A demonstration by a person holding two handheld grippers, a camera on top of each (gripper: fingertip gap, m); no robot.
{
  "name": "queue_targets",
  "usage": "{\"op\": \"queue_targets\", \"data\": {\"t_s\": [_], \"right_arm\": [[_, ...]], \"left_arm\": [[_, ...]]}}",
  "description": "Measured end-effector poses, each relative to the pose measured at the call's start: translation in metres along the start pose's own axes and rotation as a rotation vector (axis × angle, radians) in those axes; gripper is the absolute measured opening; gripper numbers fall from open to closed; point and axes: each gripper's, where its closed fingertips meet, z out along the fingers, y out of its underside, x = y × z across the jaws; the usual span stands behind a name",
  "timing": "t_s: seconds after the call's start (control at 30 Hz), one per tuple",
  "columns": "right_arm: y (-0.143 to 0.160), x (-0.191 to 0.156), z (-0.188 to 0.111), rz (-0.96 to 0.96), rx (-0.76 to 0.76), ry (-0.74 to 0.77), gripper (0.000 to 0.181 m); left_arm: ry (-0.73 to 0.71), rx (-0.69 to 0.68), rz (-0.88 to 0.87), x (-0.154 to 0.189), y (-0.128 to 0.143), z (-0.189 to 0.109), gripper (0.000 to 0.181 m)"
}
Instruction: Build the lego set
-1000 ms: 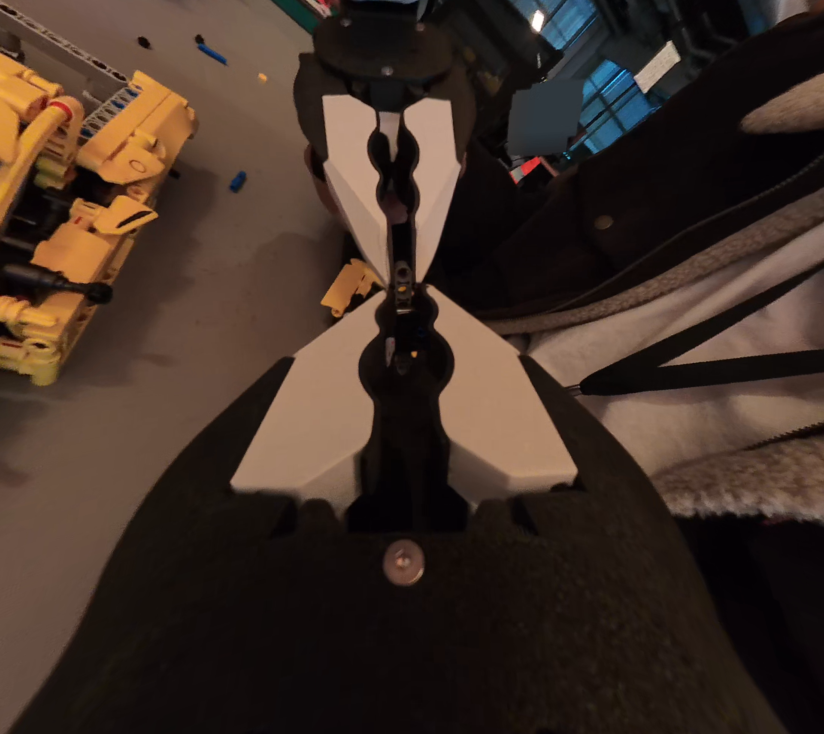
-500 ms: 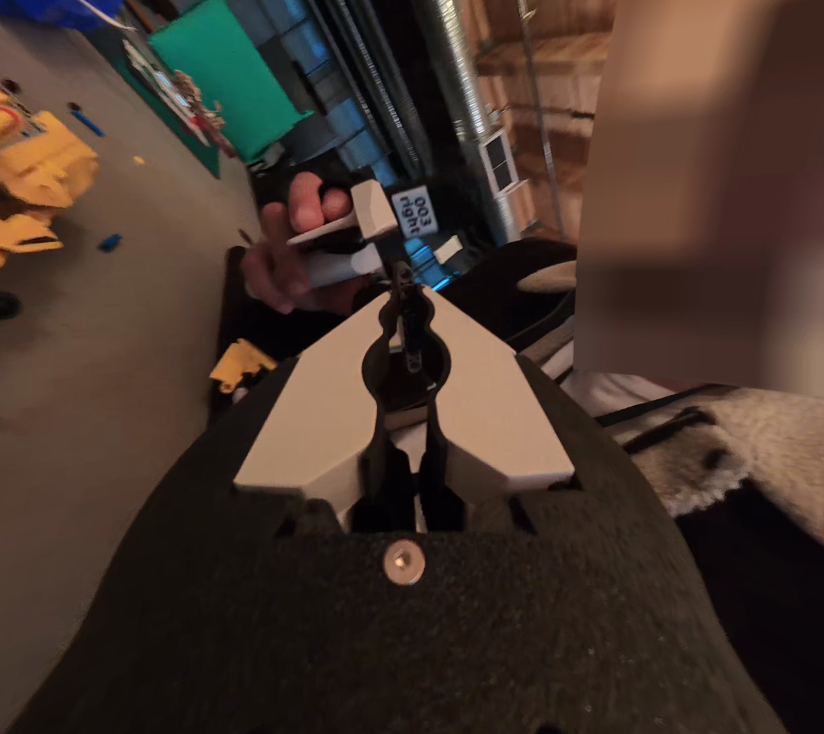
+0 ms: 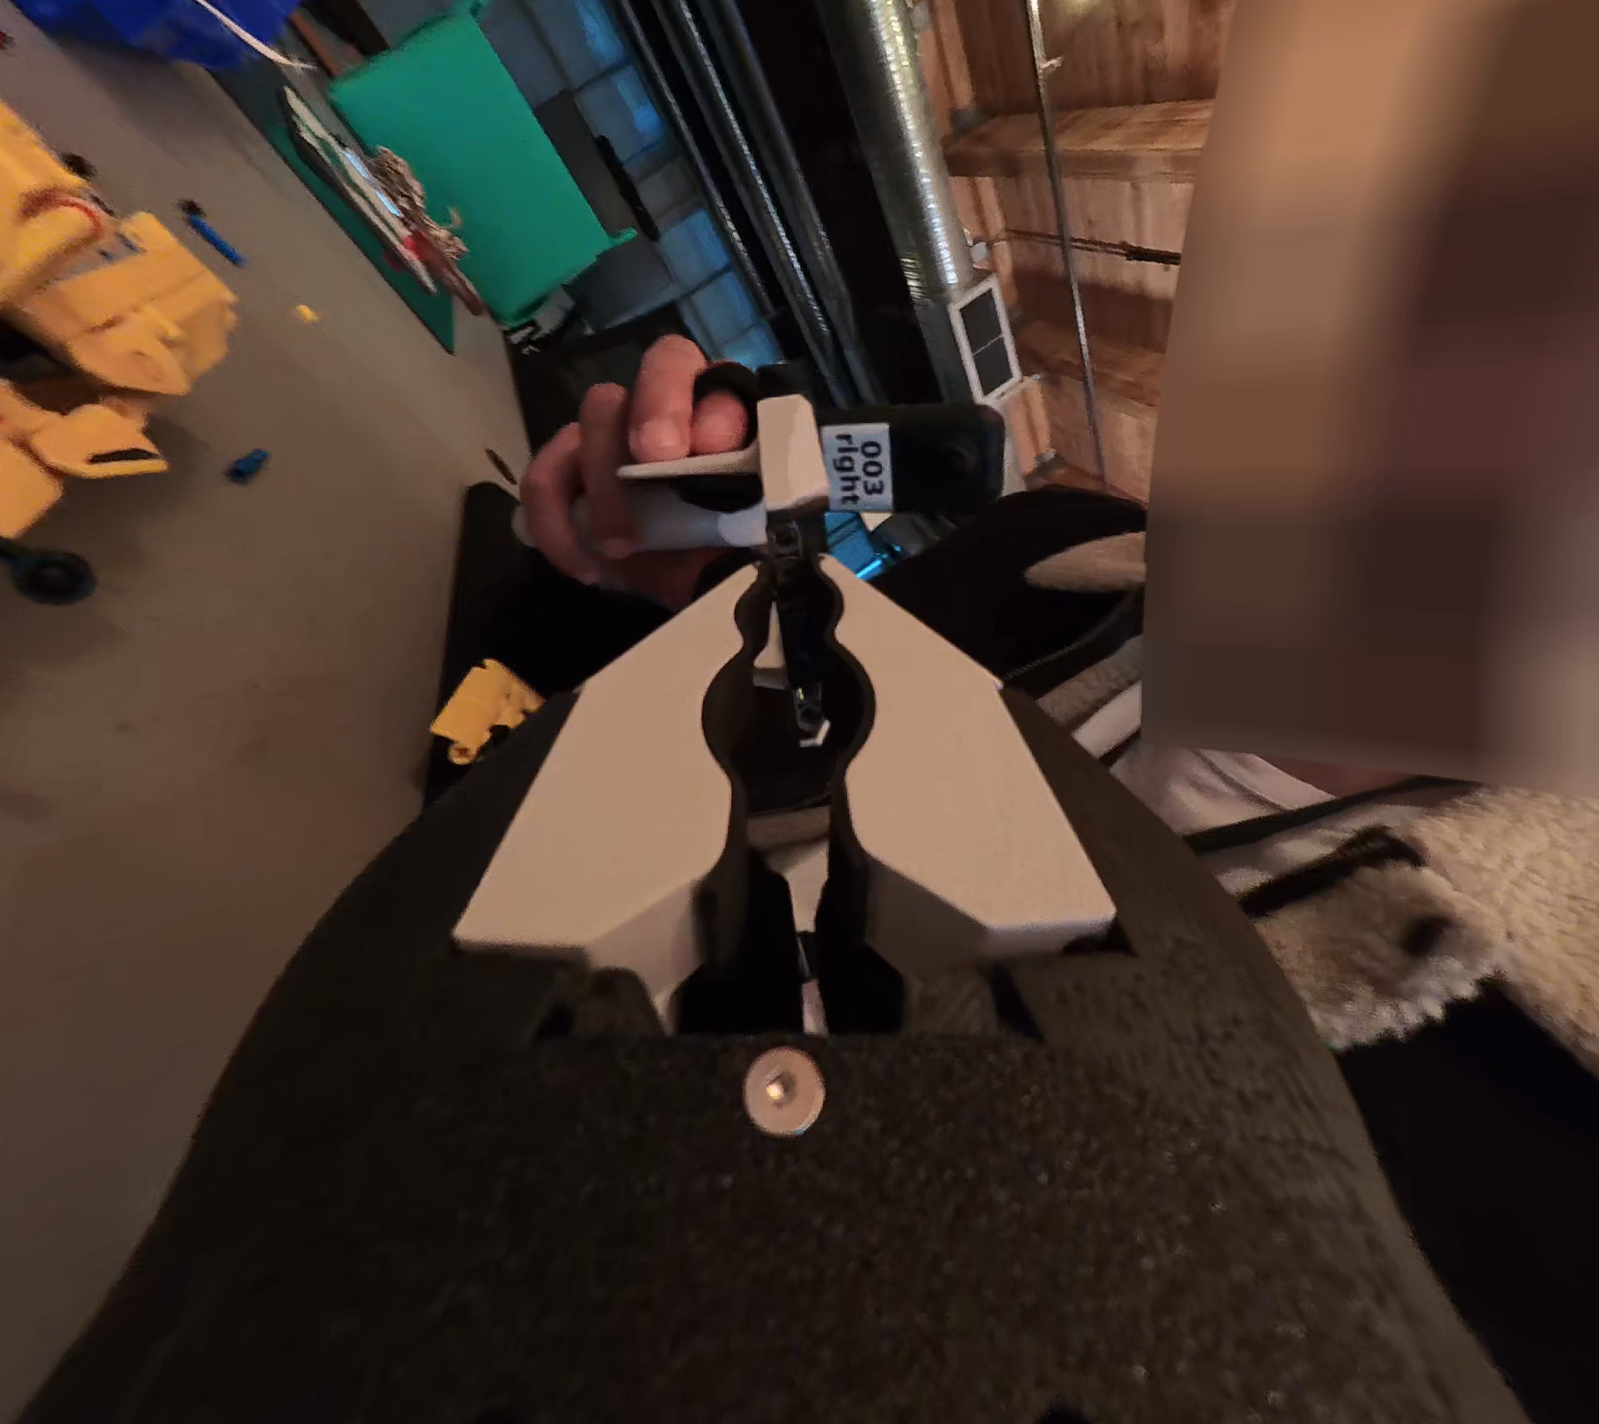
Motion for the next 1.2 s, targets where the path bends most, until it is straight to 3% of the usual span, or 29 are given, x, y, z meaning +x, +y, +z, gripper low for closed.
{"op": "queue_targets", "data": {"t_s": [0.4, 0.5, 0.57, 0.63, 0.73, 0.97, 1.07, 1.2], "right_arm": [[0.011, -0.011, 0.000, -0.038, -0.054, -0.059, 0.057], [0.023, -0.012, -0.011, 0.178, -0.060, -0.109, 0.053], [0.060, -0.008, -0.022, 0.420, -0.196, -0.154, 0.039], [0.081, -0.018, -0.032, 0.695, -0.262, -0.308, 0.034], [0.081, -0.025, -0.034, 1.017, -0.240, -0.522, 0.027], [0.113, -0.039, -0.039, 1.093, -0.468, -0.627, 0.032], [0.104, -0.050, -0.040, 1.179, -0.475, -0.743, 0.034], [0.100, -0.056, -0.031, 1.189, -0.482, -0.774, 0.016]], "left_arm": [[-0.097, -0.105, 0.072, -0.010, 0.013, 0.002, 0.006], [-0.169, -0.152, 0.122, -0.016, 0.016, -0.004, 0.006], [-0.228, -0.218, 0.171, -0.021, 0.023, -0.009, 0.006], [-0.314, -0.306, 0.196, -0.033, 0.033, -0.014, 0.007], [-0.372, -0.344, 0.114, -0.049, 0.038, -0.017, 0.006], [-0.448, -0.445, -0.040, -0.071, 0.054, -0.019, 0.006], [-0.459, -0.485, -0.100, -0.077, 0.060, -0.017, 0.006], [-0.432, -0.525, -0.124, -0.078, 0.066, -0.011, 0.006]]}}
